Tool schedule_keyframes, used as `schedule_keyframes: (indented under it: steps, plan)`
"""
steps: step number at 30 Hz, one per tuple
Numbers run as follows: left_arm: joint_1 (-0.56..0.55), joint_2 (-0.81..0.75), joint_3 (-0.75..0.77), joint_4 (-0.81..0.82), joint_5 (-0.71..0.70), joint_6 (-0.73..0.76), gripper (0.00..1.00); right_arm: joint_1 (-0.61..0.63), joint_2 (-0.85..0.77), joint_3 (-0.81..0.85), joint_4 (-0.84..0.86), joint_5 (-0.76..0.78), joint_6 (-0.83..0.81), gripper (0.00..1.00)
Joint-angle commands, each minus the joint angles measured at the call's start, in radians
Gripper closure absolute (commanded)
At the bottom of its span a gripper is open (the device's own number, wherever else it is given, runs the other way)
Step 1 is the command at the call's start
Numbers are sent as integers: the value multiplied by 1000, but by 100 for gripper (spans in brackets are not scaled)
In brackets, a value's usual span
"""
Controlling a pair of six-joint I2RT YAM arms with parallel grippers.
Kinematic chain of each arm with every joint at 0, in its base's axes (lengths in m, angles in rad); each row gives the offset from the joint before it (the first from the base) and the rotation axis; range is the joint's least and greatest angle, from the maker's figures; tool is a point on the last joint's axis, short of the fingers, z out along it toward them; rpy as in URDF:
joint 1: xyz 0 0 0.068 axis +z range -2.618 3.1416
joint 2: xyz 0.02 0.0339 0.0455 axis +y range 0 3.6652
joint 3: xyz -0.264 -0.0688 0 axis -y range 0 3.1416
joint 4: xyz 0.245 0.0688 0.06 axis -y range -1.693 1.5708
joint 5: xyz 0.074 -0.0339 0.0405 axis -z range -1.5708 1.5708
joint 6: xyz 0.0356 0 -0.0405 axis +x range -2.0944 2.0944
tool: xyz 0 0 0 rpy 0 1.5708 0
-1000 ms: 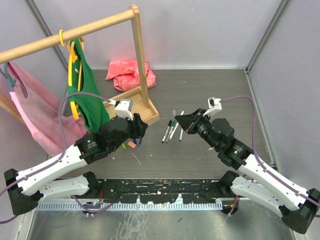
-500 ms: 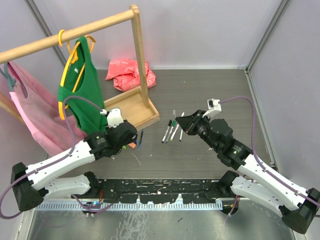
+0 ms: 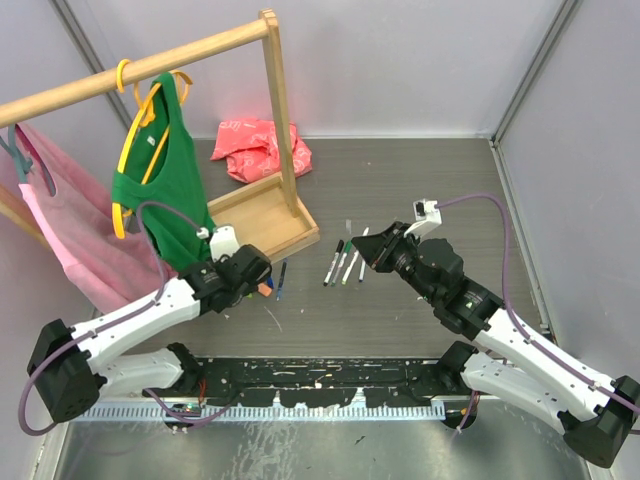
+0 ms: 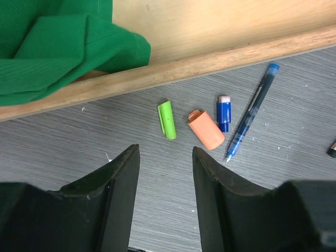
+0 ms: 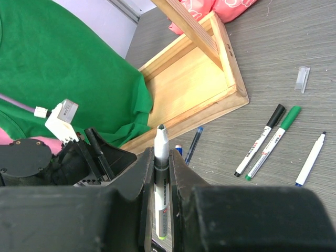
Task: Insert the pens into the pen caps
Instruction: Pick up the pen cap from the center of the board.
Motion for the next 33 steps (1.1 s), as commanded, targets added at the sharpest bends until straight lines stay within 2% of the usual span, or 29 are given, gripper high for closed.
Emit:
schedule_keyframes:
  steps: [1, 14, 33]
  plan:
    - [27, 32, -8, 77, 21, -1, 54, 0, -8, 4, 38, 10, 3, 100]
    - [108, 149, -43, 196, 77, 48, 55, -1, -7, -2, 25, 12, 8, 100]
    - [141, 269, -87, 263, 121, 62, 61, -1, 18, 5, 25, -8, 20, 100]
